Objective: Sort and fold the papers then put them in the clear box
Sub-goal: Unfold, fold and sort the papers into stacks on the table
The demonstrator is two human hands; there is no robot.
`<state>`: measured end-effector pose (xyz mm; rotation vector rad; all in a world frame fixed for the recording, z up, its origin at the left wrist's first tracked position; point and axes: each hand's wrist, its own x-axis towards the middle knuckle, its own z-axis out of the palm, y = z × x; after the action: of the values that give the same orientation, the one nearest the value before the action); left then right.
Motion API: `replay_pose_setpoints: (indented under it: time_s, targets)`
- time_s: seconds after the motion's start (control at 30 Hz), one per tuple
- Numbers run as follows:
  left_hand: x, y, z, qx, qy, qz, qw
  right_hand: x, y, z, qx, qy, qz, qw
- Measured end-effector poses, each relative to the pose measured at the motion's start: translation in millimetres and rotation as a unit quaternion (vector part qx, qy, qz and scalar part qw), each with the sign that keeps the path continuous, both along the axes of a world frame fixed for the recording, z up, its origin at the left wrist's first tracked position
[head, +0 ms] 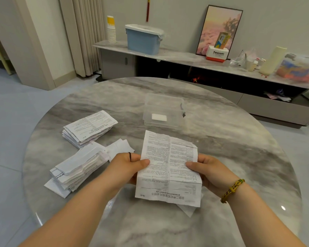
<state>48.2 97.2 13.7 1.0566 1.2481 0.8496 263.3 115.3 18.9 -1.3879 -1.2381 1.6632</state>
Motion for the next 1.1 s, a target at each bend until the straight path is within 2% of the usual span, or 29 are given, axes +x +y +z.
replay_pose_setpoints:
  time_s: [0.3, 0.5, 0.6, 0.8, 0.9, 1.1]
  targets:
    - [-9, 1, 4, -0.009, -0.070, -0.027, 0.997, -3, -3, 4, 0.002, 0.024, 0.030, 0.999]
    - [-11, 2, 8, -0.023, -0.148, -0.009, 0.989, -3, -1, 4, -0.011, 0.105, -0.028, 0.994]
    - [-11, 1, 11, -0.027, -0.163, 0.021, 0.986, -5, -2, 7, 0.003, 0.100, -0.046, 0.994]
    - [-8, 0, 12, 0.001, -0.098, 0.020, 0.995, -5, -3, 10, -0.009, 0.098, -0.083, 0.992]
    - [-4, 0, 10, 0.045, -0.050, 0.057, 0.996, -9, -2, 8, -0.006, 0.096, -0.091, 0.991]
    - [0, -1, 12, 0.107, -0.002, 0.125, 0.986, -11, -3, 5, -0.034, 0.077, -0.025, 0.996]
